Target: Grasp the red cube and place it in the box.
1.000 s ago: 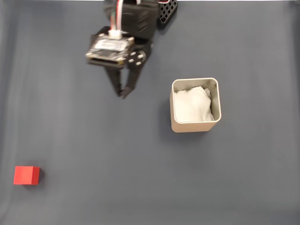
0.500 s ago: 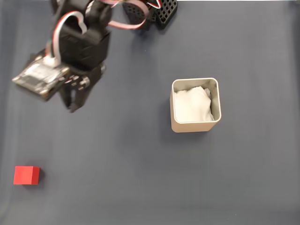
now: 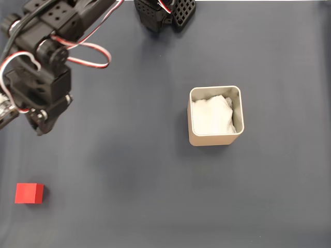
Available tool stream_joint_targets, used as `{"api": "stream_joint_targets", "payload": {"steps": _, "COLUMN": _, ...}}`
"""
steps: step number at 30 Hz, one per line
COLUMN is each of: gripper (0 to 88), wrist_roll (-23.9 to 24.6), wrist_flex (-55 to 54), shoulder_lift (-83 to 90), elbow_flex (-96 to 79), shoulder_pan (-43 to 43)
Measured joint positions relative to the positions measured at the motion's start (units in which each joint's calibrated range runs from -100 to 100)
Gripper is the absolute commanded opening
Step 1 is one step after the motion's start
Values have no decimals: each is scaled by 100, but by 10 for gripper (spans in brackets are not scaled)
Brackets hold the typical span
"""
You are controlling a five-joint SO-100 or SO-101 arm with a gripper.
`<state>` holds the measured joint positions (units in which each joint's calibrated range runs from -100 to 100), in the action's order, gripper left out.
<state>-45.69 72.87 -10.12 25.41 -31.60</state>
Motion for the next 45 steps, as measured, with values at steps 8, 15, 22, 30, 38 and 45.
{"api": "stream_joint_targets", "payload": {"steps": 8, "gripper": 4, "wrist_roll": -20, "wrist_flex": 325, "shoulder_lift": -1016, "elbow_flex": 1330, "shoulder_pan": -8}}
{"api": "stream_joint_targets", "payload": {"steps": 15, "gripper": 45, "wrist_roll": -122, "wrist_flex": 325, "shoulder_lift": -1721, "elbow_flex": 2177, "shoulder_pan": -105}}
{"api": "stream_joint_targets", "payload": {"steps": 22, "gripper": 79, "wrist_roll": -508, "wrist_flex": 325, "shoulder_lift": -2363, "elbow_flex": 2896, "shoulder_pan": -90}}
{"api": "stream_joint_targets", "payload": {"steps": 30, "gripper": 154, "wrist_roll": -703, "wrist_flex": 81, "shoulder_lift": -3103, "elbow_flex": 3579, "shoulder_pan": -180}}
{"api": "stream_joint_targets", "payload": {"steps": 38, "gripper": 238, "wrist_roll": -757, "wrist_flex": -236, "shoulder_lift": -3683, "elbow_flex": 4035, "shoulder_pan": -331}}
{"api": "stream_joint_targets", "payload": {"steps": 45, "gripper": 312, "wrist_roll": -796, "wrist_flex": -772, "shoulder_lift": -4021, "elbow_flex": 4062, "shoulder_pan": -398}}
